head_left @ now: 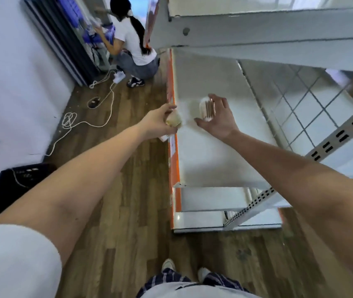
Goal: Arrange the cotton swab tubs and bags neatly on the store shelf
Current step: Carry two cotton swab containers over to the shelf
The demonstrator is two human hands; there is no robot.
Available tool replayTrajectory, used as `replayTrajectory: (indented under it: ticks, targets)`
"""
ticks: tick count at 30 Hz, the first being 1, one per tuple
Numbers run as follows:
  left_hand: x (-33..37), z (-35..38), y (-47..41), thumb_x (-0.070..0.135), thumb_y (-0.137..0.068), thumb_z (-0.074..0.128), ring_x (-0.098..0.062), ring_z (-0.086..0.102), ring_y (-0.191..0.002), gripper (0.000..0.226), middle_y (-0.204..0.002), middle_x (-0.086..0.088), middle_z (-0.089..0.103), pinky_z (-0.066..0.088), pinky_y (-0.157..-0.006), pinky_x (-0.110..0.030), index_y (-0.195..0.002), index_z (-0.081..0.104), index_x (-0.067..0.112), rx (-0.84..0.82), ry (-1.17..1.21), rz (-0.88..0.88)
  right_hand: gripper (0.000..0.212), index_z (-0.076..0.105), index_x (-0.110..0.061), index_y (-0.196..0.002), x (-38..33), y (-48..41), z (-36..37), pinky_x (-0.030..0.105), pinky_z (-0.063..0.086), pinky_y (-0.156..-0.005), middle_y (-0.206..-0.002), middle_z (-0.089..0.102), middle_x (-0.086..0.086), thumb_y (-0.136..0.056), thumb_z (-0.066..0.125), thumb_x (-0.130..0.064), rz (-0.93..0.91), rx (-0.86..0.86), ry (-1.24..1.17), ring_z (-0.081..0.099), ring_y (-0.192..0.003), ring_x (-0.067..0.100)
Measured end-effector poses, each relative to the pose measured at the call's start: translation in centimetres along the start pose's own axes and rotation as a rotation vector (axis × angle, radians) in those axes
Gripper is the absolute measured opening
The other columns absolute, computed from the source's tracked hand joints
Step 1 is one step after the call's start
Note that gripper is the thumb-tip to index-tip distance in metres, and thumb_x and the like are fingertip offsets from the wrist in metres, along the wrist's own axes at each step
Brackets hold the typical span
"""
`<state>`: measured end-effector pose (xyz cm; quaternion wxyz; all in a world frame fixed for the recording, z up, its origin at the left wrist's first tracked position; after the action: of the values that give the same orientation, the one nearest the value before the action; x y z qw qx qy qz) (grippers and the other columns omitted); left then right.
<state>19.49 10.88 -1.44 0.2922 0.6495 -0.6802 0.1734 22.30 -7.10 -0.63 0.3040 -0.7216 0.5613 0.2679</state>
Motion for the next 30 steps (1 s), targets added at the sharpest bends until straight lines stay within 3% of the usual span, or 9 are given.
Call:
replayTrajectory:
  ticks: [5, 8, 11, 16, 24, 30]
  targets:
    - [-5.8, -2.5, 7.1, 0.030, -0.077, 0.069, -0.021, 0.055, -0.113, 0.064, -0.130, 0.001, 0.054, 0.045, -0.099, -0.034, -0.135, 0.042, 0.031, 0.164, 0.060, -0.239, 0.075, 0.036, -0.015, -0.137, -4.7, 0.7, 3.6, 0.022, 0.034, -0.100, -0.136, 0.040, 0.008, -0.075, 0.074, -0.032, -0.147, -0.119, -0.036, 0.047, -0.122, 0.023]
    - [-8.3, -1.7, 12.9, 0.040, -0.068, 0.065, -0.020, 0.054, -0.115, 0.069, -0.129, 0.000, 0.055, 0.039, -0.099, -0.025, -0.134, 0.044, 0.033, 0.265, 0.121, -0.382, 0.075, 0.035, -0.015, -0.137, -7.5, 3.3, 7.7, 0.024, 0.040, -0.097, -0.136, 0.041, 0.008, -0.076, 0.074, -0.035, -0.299, -0.237, -0.009, 0.046, -0.120, 0.020]
    - [-10.2, 0.3, 19.1, 0.048, -0.056, 0.061, -0.017, 0.056, -0.114, 0.080, -0.127, 0.002, 0.057, 0.037, -0.094, -0.018, -0.133, 0.045, 0.035, 0.312, 0.188, -0.509, 0.078, 0.032, -0.022, -0.138, -9.5, 6.1, 12.3, 0.018, 0.039, -0.092, -0.139, 0.039, 0.001, -0.075, 0.074, -0.041, -0.354, -0.379, -0.002, 0.043, -0.119, 0.012]
    - [-13.3, 0.1, 29.9, 0.026, -0.078, 0.069, -0.019, 0.054, -0.116, 0.064, -0.132, 0.000, 0.055, 0.034, -0.091, -0.018, -0.136, 0.043, 0.031, 0.471, 0.219, -0.702, 0.077, 0.033, -0.022, -0.138, -15.4, 13.3, 18.5, 0.025, 0.035, -0.104, -0.139, 0.037, 0.000, -0.075, 0.073, -0.040, -0.515, -0.585, -0.077, 0.043, -0.124, 0.014]
    - [-16.3, 1.0, 52.5, 0.026, -0.084, 0.065, -0.022, 0.051, -0.119, 0.062, -0.136, -0.001, 0.050, 0.038, -0.090, -0.025, -0.139, 0.037, 0.030, 0.807, 0.320, -0.992, 0.079, 0.034, -0.018, -0.139, -26.3, 30.4, 25.6, 0.026, 0.036, -0.099, -0.139, 0.039, 0.001, -0.074, 0.073, -0.038, -0.853, -0.885, -0.115, 0.046, -0.123, 0.017]
    - [-14.0, 6.1, 71.9, 0.023, -0.081, 0.068, -0.017, 0.052, -0.118, 0.060, -0.131, 0.000, 0.053, 0.041, -0.099, -0.027, -0.135, 0.044, 0.031, 1.101, 0.421, -1.189, 0.080, 0.032, -0.022, -0.140, -33.1, 47.7, 28.9, 0.024, 0.035, -0.095, -0.141, 0.036, -0.002, -0.075, 0.073, -0.041, -1.015, -1.110, -0.140, 0.046, -0.123, 0.017]
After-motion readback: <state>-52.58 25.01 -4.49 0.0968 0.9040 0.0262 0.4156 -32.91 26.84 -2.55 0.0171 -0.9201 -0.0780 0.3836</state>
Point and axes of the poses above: each hand's wrist, its own y-axis away from the middle knuckle, its own z-axis out of the palm, x = y × z, the point moved 9 cm from there along -y, towards the middle knuckle
